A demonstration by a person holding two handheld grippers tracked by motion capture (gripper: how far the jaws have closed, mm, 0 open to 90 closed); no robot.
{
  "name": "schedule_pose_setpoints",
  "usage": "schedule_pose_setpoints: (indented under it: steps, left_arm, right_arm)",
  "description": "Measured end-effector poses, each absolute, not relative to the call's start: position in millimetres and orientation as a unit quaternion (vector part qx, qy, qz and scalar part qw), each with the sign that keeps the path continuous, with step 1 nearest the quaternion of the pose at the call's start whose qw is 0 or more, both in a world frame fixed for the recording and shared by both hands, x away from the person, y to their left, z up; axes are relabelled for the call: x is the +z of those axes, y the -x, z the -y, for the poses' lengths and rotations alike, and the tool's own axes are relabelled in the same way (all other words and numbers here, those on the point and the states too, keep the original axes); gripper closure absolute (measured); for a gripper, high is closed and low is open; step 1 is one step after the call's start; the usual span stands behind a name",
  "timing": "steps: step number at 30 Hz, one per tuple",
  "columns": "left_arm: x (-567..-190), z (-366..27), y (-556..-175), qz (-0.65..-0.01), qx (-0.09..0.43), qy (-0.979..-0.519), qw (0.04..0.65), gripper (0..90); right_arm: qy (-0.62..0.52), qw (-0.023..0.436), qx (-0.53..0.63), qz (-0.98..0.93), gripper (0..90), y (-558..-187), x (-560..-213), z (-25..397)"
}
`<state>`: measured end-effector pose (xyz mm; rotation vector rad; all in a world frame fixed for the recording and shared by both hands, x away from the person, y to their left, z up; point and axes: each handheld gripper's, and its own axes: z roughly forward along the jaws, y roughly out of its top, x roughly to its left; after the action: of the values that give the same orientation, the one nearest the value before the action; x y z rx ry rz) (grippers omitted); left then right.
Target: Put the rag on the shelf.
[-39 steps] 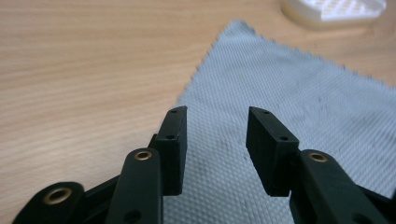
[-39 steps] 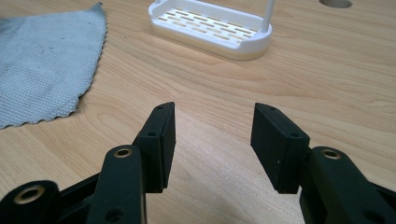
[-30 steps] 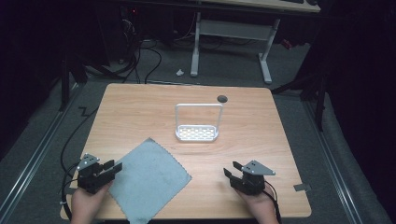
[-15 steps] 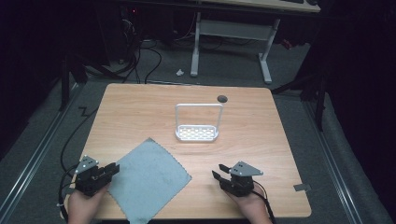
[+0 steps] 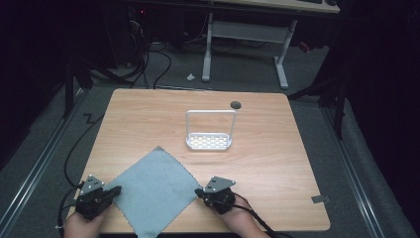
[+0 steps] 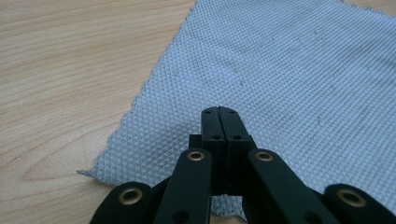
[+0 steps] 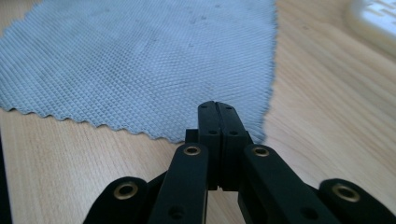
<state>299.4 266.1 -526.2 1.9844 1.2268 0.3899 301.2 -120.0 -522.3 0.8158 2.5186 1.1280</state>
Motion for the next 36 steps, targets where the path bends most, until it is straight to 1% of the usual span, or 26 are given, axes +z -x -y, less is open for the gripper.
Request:
schedule_pose_setpoints:
  steps: [4, 10, 15, 21, 22, 25, 27, 28, 29, 32, 34, 35, 36]
  left_arm:
    - [-529.6, -264.1, -299.9, -0.482, 0.148, -0.782, 0.367, 89.8]
    - [-529.3, -259.7, -298.1, -0.473, 0.134, -0.788, 0.37, 89.8]
    - [-527.5, -240.8, -291.2, -0.439, 0.119, -0.811, 0.368, 89.8]
    - [-525.7, -208.2, -279.6, -0.385, 0.095, -0.841, 0.368, 89.5]
    - [-525.1, -202.2, -277.8, -0.377, 0.091, -0.846, 0.367, 89.6]
    - [-523.8, -193.6, -275.5, -0.365, 0.096, -0.852, 0.362, 89.5]
    - [-523.1, -193.4, -276.3, -0.368, 0.101, -0.849, 0.366, 87.7]
    - [-522.6, -194.6, -277.8, -0.373, 0.108, -0.845, 0.368, 84.7]
    - [-522.0, -196.4, -280.0, -0.379, 0.115, -0.84, 0.372, 84.7]
    - [-520.7, -201.8, -289.6, -0.397, 0.139, -0.824, 0.38, 81.4]
    - [-522.1, -203.3, -296.9, -0.407, 0.145, -0.818, 0.379, 78.2]
    - [-523.5, -203.9, -300.7, -0.413, 0.145, -0.815, 0.378, 77.3]
    - [-524.9, -203.9, -303.8, -0.417, 0.148, -0.816, 0.373, 77.3]
  right_arm:
    - [-0.271, 0.139, 0.371, -0.877, 90.0, -301.8, -526.9, 110.9]
    - [-0.281, 0.147, 0.355, -0.88, 90.0, -306.9, -527.3, 115.1]
    - [-0.305, 0.159, 0.349, -0.872, 90.0, -316.9, -527.0, 132.9]
    - [-0.362, 0.169, 0.346, -0.849, 90.0, -334.8, -527.3, 165.7]
    - [-0.378, 0.177, 0.345, -0.841, 90.0, -340.5, -527.6, 176.4]
    - [-0.391, 0.173, 0.348, -0.834, 90.0, -343.8, -527.5, 182.9]
    - [-0.392, 0.174, 0.358, -0.829, 90.0, -342.2, -524.2, 184.9]
    - [-0.385, 0.169, 0.375, -0.826, 90.0, -337.1, -519.3, 182.1]
    - [-0.385, 0.169, 0.375, -0.826, 90.0, -337.1, -519.3, 182.1]
    - [-0.353, 0.163, 0.386, -0.836, 90.0, -323.5, -514.7, 168.2]
    - [-0.33, 0.152, 0.384, -0.849, 90.0, -313.9, -516.4, 156.8]
    - [-0.309, 0.137, 0.382, -0.86, 90.0, -304.8, -519.9, 146.7]
    - [-0.309, 0.137, 0.382, -0.86, 90.0, -304.8, -519.9, 146.7]
